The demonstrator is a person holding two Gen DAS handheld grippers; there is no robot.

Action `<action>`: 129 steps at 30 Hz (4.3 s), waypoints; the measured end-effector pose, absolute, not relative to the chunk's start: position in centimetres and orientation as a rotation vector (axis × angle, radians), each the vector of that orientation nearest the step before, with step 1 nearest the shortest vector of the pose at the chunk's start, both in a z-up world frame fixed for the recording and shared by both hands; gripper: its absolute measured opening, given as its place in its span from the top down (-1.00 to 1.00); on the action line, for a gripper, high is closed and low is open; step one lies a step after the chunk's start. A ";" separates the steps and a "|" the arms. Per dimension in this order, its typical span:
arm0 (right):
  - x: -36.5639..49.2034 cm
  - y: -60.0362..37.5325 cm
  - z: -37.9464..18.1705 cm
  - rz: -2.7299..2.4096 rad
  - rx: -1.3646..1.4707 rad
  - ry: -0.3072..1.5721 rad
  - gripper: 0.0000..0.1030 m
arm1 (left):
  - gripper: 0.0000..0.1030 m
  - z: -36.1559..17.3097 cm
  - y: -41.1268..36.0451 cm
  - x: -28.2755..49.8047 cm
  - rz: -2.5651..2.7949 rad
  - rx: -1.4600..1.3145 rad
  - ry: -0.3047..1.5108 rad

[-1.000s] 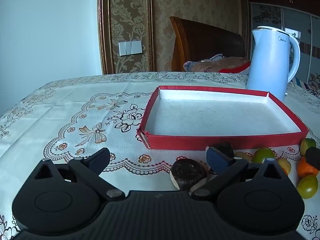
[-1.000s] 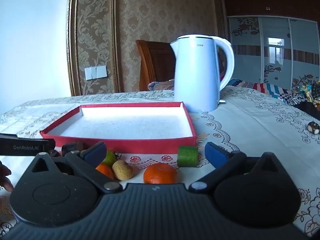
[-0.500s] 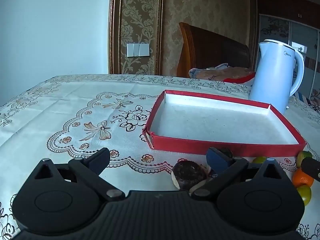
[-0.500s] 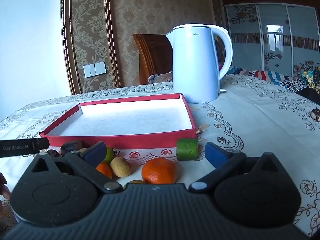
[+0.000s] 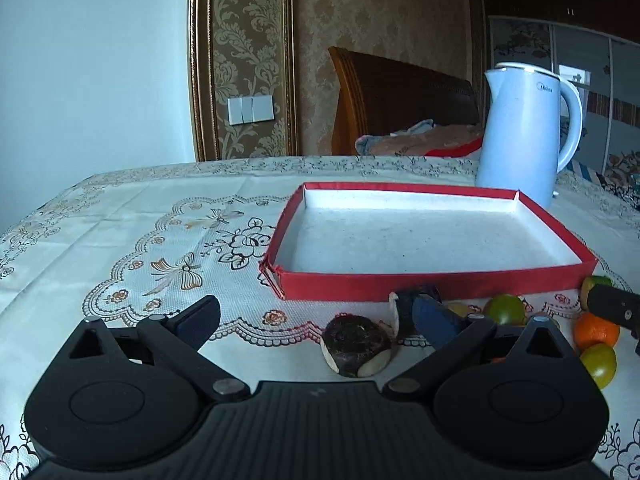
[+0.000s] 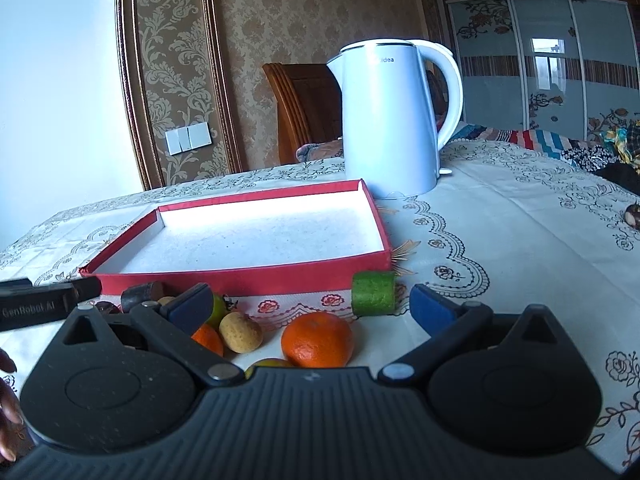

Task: Organize fruits
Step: 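Move both tools toward the row of produce beside the red tray, then grasp the dark eggplant chunk with the left tool while the right tool approaches the green tomato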

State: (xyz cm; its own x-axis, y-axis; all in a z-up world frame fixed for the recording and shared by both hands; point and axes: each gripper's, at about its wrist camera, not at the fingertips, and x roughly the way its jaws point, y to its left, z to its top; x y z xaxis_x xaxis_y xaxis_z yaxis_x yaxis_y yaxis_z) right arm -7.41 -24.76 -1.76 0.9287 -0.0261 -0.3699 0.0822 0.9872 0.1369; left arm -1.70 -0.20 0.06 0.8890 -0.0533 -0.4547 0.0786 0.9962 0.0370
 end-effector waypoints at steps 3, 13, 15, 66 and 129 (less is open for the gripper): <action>-7.3 -24.7 -1.8 -0.058 0.151 0.380 -1.00 | -1.00 0.0 -0.5 -1.9 -0.077 0.066 0.464; -7.2 -24.9 -1.7 -0.057 0.160 0.383 -1.00 | -1.00 -0.3 -0.6 -1.6 -0.095 0.075 0.485; -7.2 -24.9 -1.7 -0.057 0.162 0.384 -1.00 | -1.00 -0.4 -0.5 -1.4 -0.106 0.066 0.496; -8.3 -27.1 -1.8 -0.133 0.289 0.336 -1.00 | -1.00 -0.6 -2.4 -7.0 -0.295 0.170 0.563; -8.0 -23.4 -3.0 0.149 0.043 0.609 0.14 | 0.14 -1.2 0.7 -4.3 -0.259 0.047 0.593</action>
State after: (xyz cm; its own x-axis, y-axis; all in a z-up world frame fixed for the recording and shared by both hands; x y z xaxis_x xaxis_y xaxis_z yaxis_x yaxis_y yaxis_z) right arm -7.99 -23.35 -2.99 0.8099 0.1523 -0.5664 -0.1269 0.9883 0.0843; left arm -4.32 0.75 -1.16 0.7980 -0.2275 -0.5580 0.2541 0.9667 -0.0306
